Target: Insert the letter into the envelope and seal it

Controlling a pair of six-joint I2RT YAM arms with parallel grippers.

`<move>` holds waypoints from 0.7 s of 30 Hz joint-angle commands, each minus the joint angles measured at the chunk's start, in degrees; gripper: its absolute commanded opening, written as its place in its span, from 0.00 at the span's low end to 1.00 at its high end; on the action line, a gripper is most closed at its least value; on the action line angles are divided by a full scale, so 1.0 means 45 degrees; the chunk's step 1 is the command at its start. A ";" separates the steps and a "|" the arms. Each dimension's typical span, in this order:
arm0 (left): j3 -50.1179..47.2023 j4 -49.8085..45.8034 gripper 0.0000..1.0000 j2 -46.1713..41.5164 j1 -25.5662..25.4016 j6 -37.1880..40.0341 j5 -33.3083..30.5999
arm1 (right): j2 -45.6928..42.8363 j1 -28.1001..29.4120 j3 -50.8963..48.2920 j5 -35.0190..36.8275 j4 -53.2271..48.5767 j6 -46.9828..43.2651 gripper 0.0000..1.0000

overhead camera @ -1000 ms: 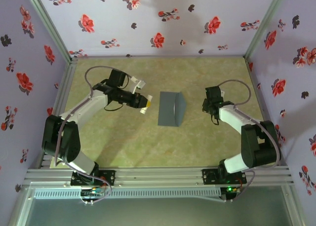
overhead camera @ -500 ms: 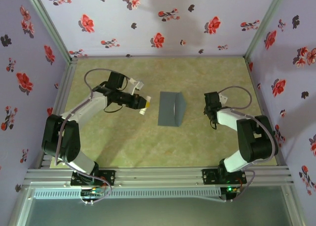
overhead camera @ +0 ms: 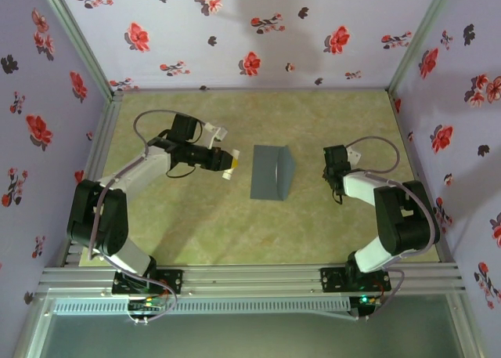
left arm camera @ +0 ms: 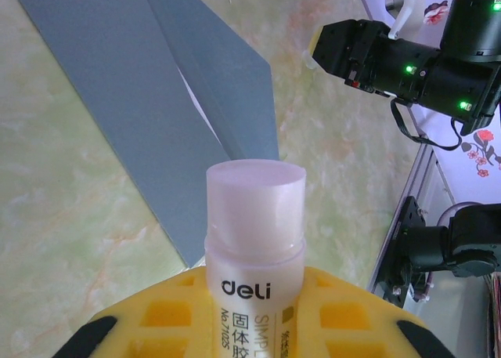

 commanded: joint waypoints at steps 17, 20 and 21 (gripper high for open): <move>-0.0441 0.3414 0.00 -0.0646 0.0137 -0.4282 -0.2371 | -0.3288 -0.0060 0.1931 -0.2626 -0.2608 -0.0914 0.81; -0.0699 0.4119 0.00 -0.1101 0.0093 -0.5761 -0.3971 | -0.3414 -0.0060 0.2565 -0.3980 -0.3095 -0.1053 0.82; -0.0866 0.4433 0.00 -0.1287 0.0046 -0.6363 -0.4483 | -0.3399 -0.0061 0.2770 -0.4710 -0.3133 -0.1125 0.81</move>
